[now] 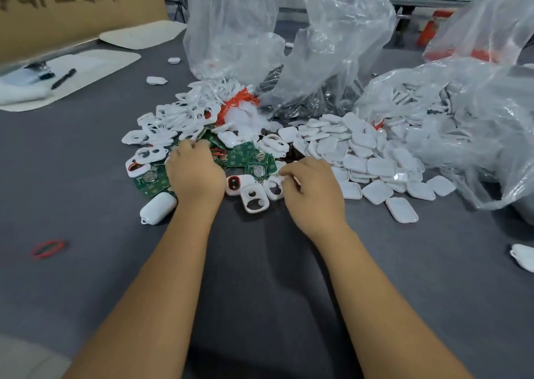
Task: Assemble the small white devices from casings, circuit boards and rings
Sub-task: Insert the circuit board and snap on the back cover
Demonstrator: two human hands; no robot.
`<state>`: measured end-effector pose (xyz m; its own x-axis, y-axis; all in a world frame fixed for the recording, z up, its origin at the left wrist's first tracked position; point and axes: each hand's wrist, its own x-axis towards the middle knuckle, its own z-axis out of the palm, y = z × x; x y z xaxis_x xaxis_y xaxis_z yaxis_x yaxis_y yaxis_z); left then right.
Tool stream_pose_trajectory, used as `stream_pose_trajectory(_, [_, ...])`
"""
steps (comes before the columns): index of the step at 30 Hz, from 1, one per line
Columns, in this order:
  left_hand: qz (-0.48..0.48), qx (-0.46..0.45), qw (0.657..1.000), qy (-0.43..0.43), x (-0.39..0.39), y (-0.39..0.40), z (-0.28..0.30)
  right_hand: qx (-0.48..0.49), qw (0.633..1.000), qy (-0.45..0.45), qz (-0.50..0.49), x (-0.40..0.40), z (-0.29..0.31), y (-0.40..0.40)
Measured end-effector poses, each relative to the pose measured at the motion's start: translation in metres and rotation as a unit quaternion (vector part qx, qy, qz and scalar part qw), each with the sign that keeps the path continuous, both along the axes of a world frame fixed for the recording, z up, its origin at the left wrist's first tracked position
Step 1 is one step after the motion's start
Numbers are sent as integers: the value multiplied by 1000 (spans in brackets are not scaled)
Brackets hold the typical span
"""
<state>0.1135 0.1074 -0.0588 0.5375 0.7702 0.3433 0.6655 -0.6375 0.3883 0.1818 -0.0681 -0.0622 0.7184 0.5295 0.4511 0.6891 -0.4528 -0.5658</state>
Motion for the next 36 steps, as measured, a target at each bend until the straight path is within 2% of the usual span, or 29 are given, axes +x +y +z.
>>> stream_pose_trajectory(3, [-11, -7, 999, -53, -1, 4, 0, 37, 998, 50, -20, 4, 1, -4])
stream_pose_trajectory(7, [16, -15, 998, -66, -3, 9, -2, 69, 993, 90, -27, 6, 2, -4])
stream_pose_trajectory(11, [19, -2, 999, -48, -1, 10, -4, 79, 992, 93, -32, 6, 2, -4])
stream_pose_trajectory(15, [40, 55, 990, -126, -2, 5, -4, 85, 991, 93, -35, 7, 0, -4])
stream_pose_trajectory(18, [50, 54, 985, -153, -4, 5, 5, 97, 990, 94, -35, 8, -1, -4])
stream_pose_trajectory(20, [21, 13, 972, -235, -2, 1, 17, 109, 989, 97, -31, 8, -2, -3])
stream_pose_trajectory(22, [-49, -74, 928, -363, 4, -11, 32, 120, 987, 108, -26, 8, -3, -3])
stream_pose_trajectory(24, [-127, -160, 879, -431, 13, -32, 43, 162, 975, 150, -17, 6, -2, -3])
stream_pose_trajectory(27, [-232, -240, 849, -411, 25, -63, 45, 265, 936, 233, -11, 6, 3, -5])
stream_pose_trajectory(30, [-283, -315, 836, -348, 34, -85, 32, 359, 875, 323, 21, 10, 10, -11])
stream_pose_trajectory(31, [-299, -335, 831, -328, 36, -90, 27, 370, 865, 337, 26, 12, 11, -13])
stream_pose_trajectory(34, [-339, -368, 806, -317, 37, -100, 15, 349, 879, 325, 4, 18, 9, -15])
stream_pose_trajectory(36, [-331, -355, 807, -336, 37, -100, 12, 351, 879, 324, 2, 20, 8, -15])
